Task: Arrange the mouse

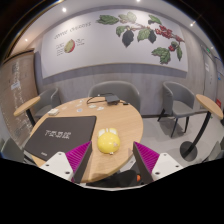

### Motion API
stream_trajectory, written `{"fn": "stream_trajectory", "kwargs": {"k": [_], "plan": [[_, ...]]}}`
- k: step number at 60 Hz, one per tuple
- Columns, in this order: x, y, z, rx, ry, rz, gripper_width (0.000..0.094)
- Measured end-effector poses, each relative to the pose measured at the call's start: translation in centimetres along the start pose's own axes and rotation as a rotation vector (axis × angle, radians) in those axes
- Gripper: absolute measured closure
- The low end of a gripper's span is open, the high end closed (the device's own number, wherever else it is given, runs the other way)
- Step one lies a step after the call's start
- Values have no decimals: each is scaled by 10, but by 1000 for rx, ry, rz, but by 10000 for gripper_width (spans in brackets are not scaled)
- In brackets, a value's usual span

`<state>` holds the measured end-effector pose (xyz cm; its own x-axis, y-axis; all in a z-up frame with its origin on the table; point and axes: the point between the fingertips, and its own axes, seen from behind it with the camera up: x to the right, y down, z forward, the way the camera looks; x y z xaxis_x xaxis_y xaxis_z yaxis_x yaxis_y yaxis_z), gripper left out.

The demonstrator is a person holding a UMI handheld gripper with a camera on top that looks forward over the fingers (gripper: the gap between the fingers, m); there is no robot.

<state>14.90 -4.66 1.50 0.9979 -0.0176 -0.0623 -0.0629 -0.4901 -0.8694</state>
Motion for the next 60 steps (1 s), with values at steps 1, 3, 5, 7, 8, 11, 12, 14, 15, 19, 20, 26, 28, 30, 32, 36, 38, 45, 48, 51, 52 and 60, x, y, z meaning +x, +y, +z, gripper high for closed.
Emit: {"fn": "stream_trajectory", "kwargs": {"k": [1,3,5,7,8,11,12,14,15,19,20,26,28,30,32,36,38,45,48,51,52,60], "plan": [[-3,0,6,1,-4,0,86],[-9,-3,17,3,-13,-1,84],[-13,-5,27,8,-19,-3,84],[-14,-7,33,11,-14,-8,83],[-14,-8,37,12,-8,-11,87],[-11,-7,49,5,15,-24,141],[-9,-6,53,-1,25,-31,174],[-4,0,56,-15,43,-41,252],[-4,2,59,-18,52,-50,298],[-5,-6,69,35,59,-66,414],[-5,-7,69,43,65,-53,435],[-2,-9,68,82,113,-80,540],[-4,-10,66,83,105,-73,568],[-10,-10,63,83,86,-41,575],[-17,-17,57,99,74,-7,574],[-34,-44,38,177,104,12,576],[-47,-61,26,208,109,15,576],[-121,-98,6,268,59,12,577],[-147,-97,10,267,55,15,579],[-168,-85,25,248,59,11,578],[-173,-80,31,234,60,8,579],[-203,-29,63,82,39,5,580]]}}
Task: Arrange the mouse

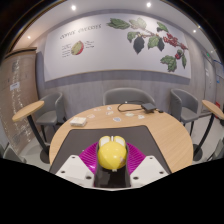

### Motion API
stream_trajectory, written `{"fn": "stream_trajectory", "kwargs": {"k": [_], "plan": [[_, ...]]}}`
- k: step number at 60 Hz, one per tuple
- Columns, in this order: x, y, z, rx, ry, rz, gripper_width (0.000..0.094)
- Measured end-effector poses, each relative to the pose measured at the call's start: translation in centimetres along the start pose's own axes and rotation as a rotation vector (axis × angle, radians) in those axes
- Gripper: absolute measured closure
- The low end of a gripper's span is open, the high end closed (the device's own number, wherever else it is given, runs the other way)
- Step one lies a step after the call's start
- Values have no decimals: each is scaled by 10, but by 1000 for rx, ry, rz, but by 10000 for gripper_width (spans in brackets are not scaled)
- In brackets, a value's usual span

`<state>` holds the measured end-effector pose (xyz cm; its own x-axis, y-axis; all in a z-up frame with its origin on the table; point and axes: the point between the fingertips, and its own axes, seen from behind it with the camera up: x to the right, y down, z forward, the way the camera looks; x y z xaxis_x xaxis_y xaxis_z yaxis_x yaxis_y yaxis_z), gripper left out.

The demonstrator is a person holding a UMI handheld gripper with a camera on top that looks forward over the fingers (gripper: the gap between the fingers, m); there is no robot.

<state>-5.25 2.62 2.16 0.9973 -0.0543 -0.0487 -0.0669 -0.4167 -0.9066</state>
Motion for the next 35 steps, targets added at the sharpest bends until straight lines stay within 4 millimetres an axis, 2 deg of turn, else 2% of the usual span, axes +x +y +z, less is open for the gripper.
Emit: {"fn": "stream_trajectory", "kwargs": {"k": [7,15,22,25,29,35], "plan": [[7,28,15,-53,40,-14,578],[11,29,13,-50,45,-76,533],[7,31,11,-104,-18,-79,402],[0,33,4,-129,-89,-79,262],[-1,26,-8,-124,-172,-68,79],[13,30,-33,-150,-218,-67,72]]}}
